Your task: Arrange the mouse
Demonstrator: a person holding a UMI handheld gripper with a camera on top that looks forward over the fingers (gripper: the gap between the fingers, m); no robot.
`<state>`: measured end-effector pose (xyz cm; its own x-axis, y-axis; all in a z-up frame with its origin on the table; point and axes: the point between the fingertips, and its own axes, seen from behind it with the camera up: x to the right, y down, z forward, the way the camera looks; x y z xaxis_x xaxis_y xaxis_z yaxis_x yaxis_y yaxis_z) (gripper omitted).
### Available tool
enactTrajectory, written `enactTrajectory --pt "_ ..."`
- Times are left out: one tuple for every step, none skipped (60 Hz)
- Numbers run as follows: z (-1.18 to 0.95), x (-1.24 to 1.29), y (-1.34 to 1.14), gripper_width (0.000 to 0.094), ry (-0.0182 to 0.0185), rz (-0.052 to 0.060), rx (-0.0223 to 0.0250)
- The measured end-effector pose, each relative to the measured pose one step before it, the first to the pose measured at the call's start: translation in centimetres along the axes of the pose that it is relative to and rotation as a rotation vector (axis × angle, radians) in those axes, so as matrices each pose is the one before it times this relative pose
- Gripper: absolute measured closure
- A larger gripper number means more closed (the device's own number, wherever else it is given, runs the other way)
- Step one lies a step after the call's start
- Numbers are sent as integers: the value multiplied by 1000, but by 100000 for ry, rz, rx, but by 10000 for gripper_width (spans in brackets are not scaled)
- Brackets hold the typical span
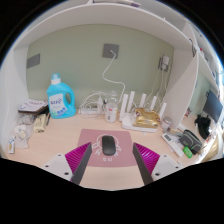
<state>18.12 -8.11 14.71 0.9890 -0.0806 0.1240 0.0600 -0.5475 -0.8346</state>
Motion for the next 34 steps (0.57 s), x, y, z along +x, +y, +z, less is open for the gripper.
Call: enactTrajectory --pt "-685 -28 -16 86 253 21 465" --pt "-660 -43 11 85 197 -106 356" --pt "-634 -46 44 87 155 -178 229" --pt "-588 -61 39 85 96 -175 251" --pt "-568 -73 11 86 59 -193 320" --pt "-492 -58 8 85 104 -159 258" --pt "-568 7 75 85 51 -150 339" --pt "-494 -65 18 86 113 -165 172" --pt "-447 -55 37 86 73 -179 214" --pt "-432 -67 53 85 44 -181 191" --pt "-396 -80 73 85 -33 -199 150" --pt "-353 -95 58 86 -70 -197 150" --pt "-337 -85 55 87 -21 -231 173" --pt "-318 -47 104 86 -15 -246 122" --pt "-340 -89 51 85 -117 -206 180" --pt "-298 -115 57 86 -181 -149 55" --pt "-82 -82 26 86 -138 -90 -197" --pt "-219 -86 96 90 -162 -109 -174" --pt "-194 -63 71 88 -74 -115 -107" --pt "-174 -40 71 88 62 -167 -14" --pt "-141 -18 46 89 96 -213 6" --pt "-118 -16 35 84 112 -125 37" --pt "-124 -38 11 85 15 -27 95" --pt "-97 -50 -9 85 8 4 130" --pt "-89 -110 -24 87 79 0 61" --pt "-135 -25 -17 86 -67 -191 102" --pt "-92 -52 -45 85 -52 -198 102" --pt "-47 -19 -46 85 -25 -164 87" --pt "-39 -31 -50 85 15 -60 85" --pt "-34 -7 -38 86 58 74 106" --pt "-20 -10 -52 87 80 97 40" --pt "-14 5 -26 86 66 101 -6" --pt "-22 34 -8 86 76 89 -26" --pt "-26 -4 3 86 46 100 12"
